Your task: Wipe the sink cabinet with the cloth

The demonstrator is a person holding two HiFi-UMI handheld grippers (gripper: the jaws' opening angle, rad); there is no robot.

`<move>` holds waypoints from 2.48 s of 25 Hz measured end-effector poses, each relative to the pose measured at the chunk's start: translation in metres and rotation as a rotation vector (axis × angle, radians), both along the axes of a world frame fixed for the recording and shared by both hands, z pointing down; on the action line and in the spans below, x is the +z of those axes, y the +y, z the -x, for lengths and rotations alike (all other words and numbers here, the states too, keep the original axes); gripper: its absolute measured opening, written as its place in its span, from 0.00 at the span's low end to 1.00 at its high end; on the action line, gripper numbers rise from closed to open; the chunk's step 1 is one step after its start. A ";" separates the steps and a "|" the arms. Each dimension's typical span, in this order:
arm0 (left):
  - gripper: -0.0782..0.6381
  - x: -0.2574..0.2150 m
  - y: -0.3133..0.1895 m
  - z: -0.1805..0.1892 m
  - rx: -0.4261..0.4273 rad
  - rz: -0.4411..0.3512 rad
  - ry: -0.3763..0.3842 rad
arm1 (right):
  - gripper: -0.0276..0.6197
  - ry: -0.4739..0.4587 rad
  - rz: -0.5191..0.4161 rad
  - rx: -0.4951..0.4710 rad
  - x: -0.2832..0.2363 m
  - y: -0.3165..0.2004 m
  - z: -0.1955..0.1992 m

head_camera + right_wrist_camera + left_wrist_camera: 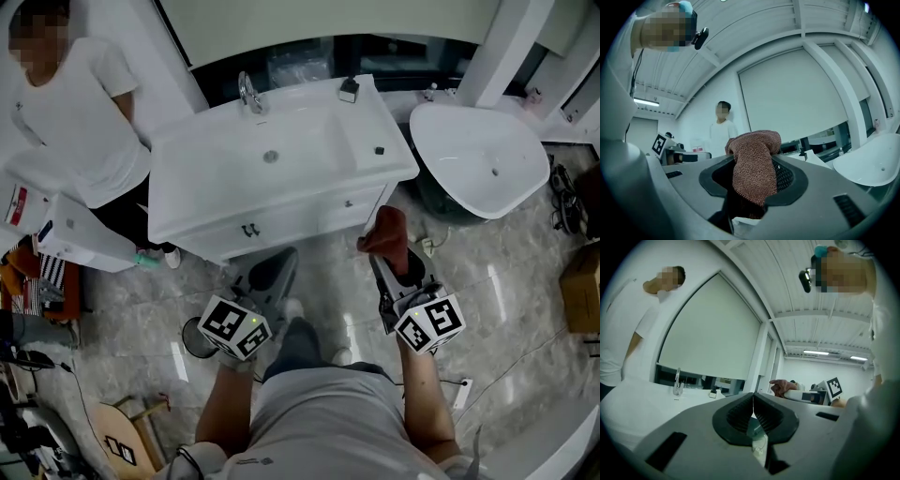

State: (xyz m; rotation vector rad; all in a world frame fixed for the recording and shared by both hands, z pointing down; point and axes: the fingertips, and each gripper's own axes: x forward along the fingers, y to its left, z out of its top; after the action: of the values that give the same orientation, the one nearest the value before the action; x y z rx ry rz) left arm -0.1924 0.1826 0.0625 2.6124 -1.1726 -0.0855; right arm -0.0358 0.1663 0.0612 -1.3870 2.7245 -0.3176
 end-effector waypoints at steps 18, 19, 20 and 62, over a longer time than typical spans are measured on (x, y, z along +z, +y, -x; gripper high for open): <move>0.13 0.037 -0.149 0.061 0.161 0.074 -0.020 | 0.30 0.050 0.107 0.117 0.037 -0.135 0.063; 0.13 0.040 -0.154 0.064 0.172 0.079 -0.021 | 0.30 0.053 0.115 0.123 0.041 -0.139 0.067; 0.13 0.043 -0.159 0.067 0.183 0.084 -0.023 | 0.30 0.056 0.122 0.130 0.044 -0.142 0.070; 0.13 0.221 -0.143 -0.045 0.571 0.314 -0.387 | 0.30 0.019 0.598 0.234 0.393 -0.172 0.040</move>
State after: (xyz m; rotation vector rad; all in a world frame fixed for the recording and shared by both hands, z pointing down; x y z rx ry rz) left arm -0.1472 0.0391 0.2831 2.6202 -0.4350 0.6820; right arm -0.0761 -0.0054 0.4537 -1.8127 2.5420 -1.1738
